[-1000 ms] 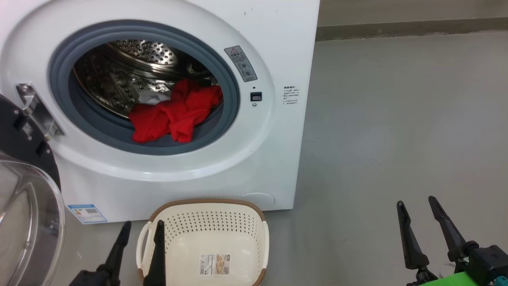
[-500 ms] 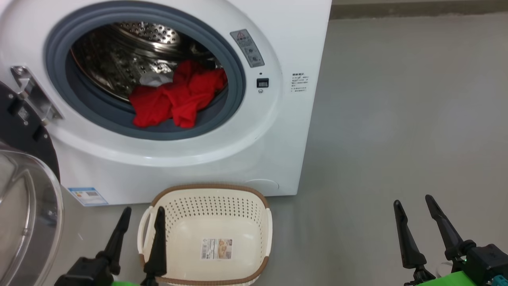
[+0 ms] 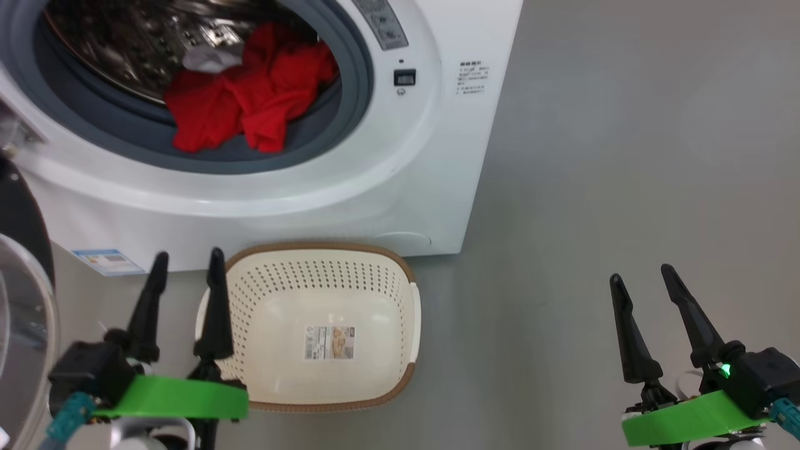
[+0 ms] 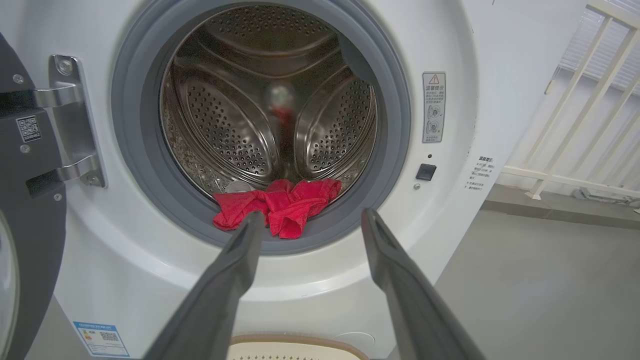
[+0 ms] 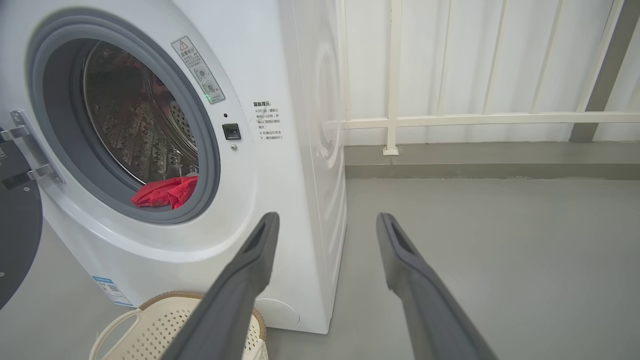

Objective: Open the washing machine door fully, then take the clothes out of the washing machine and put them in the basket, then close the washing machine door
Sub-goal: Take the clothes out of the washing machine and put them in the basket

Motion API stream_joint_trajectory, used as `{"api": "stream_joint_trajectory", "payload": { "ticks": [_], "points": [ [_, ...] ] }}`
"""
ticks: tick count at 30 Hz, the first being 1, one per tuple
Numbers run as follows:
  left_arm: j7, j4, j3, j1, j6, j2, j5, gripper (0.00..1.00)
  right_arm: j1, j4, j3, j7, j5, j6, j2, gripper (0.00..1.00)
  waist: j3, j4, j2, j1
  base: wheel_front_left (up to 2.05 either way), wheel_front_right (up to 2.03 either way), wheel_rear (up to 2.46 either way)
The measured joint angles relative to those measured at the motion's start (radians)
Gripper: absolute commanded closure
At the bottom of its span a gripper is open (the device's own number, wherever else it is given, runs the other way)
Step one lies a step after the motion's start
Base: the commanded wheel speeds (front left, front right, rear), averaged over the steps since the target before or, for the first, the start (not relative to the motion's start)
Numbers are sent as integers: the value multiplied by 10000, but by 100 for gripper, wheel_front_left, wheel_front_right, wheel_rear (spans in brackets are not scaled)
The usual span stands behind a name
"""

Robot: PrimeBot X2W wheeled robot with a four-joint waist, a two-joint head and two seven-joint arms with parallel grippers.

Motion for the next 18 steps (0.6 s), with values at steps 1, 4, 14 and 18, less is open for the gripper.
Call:
{"api": "stream_joint_trajectory", "payload": {
  "ticks": [1,4,14,18],
  "points": [
    [0,42,56,-151,-4,8,-84,0,-73,2,23,0,0,0,0,0,112,-23,0,0,0,0,0],
    [6,194,224,-573,-2,44,-211,0,-213,-8,38,0,0,0,-2,0,434,-92,0,0,0,0,0],
    [408,880,433,-2233,63,249,-408,0,-770,-48,86,0,-10,0,-8,0,1416,-207,0,0,0,0,0],
    [642,1279,433,-3067,75,336,-408,0,-1005,-52,117,0,-46,0,-15,0,1820,-198,0,0,0,0,0]
  ]
}}
